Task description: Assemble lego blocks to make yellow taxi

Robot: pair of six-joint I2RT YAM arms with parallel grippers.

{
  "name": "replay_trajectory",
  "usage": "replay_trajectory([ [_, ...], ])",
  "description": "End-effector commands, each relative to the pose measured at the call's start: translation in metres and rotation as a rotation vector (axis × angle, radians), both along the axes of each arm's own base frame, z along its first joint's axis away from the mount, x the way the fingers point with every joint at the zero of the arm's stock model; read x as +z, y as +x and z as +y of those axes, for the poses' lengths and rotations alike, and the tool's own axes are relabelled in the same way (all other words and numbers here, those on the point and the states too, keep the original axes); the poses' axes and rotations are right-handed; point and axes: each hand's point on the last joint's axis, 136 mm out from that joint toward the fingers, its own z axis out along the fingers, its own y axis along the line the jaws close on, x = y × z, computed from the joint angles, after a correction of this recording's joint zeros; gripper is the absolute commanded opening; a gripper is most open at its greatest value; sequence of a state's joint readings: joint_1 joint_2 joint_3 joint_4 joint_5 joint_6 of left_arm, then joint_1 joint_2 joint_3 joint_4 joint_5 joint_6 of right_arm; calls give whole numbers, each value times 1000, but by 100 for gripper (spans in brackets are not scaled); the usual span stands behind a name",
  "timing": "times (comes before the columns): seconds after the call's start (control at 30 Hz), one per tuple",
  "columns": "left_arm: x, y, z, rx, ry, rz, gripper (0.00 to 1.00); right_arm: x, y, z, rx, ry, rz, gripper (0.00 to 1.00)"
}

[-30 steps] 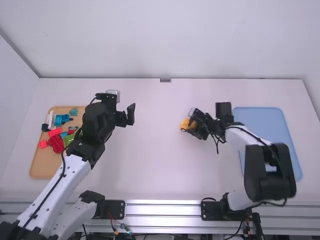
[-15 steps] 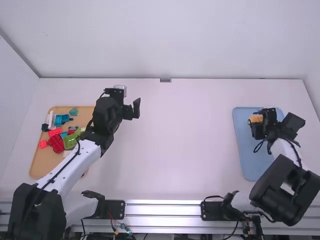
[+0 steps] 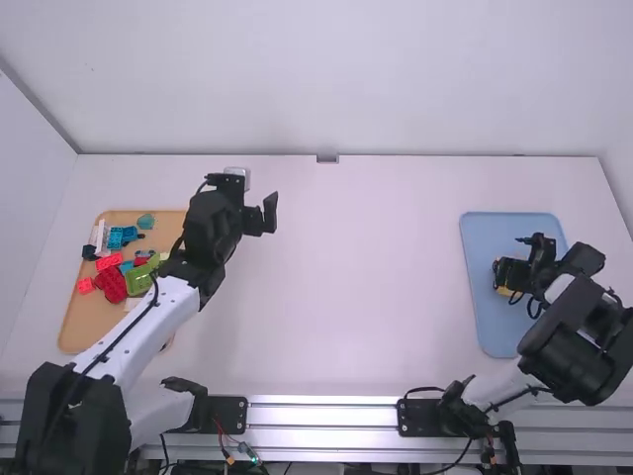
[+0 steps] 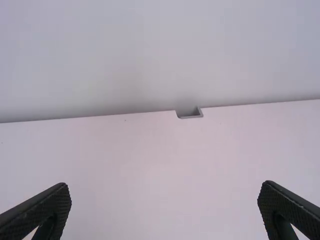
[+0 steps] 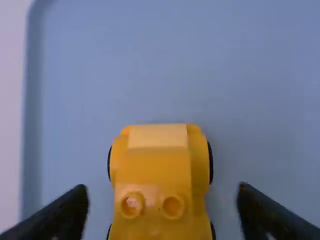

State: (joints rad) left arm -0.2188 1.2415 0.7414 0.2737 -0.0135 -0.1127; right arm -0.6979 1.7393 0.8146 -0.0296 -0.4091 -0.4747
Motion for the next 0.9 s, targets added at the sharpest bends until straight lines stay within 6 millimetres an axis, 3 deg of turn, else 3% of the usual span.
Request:
replay_trajectory([
  [0.0, 1, 1, 4, 10, 25, -4, 100, 27, 14, 1, 15, -25, -44, 99],
  [0.13, 1, -2, 8, 24, 43, 3, 99, 50, 19, 14, 22, -42, -36, 99],
  [0.3, 16, -15, 14, 44, 49, -12, 99, 94, 23, 51, 97, -96, -67, 99],
  [0.4, 40, -35, 16, 35, 35, -53, 99, 138, 24, 94, 201, -138, -143, 99],
  [0.43, 42, -37, 16, 32, 33, -58, 99, 141, 23, 99, 211, -140, -151, 99],
  [0.67, 89, -84, 6, -77, -22, -160, 100, 203, 0, 181, 415, -182, -301, 99],
  [0.77, 102, -103, 8, -85, -30, -196, 99, 227, -10, 210, 494, -196, -383, 99],
  [0.87, 105, -107, 20, -47, -8, -229, 97, 232, -13, 218, 497, -201, -413, 97],
])
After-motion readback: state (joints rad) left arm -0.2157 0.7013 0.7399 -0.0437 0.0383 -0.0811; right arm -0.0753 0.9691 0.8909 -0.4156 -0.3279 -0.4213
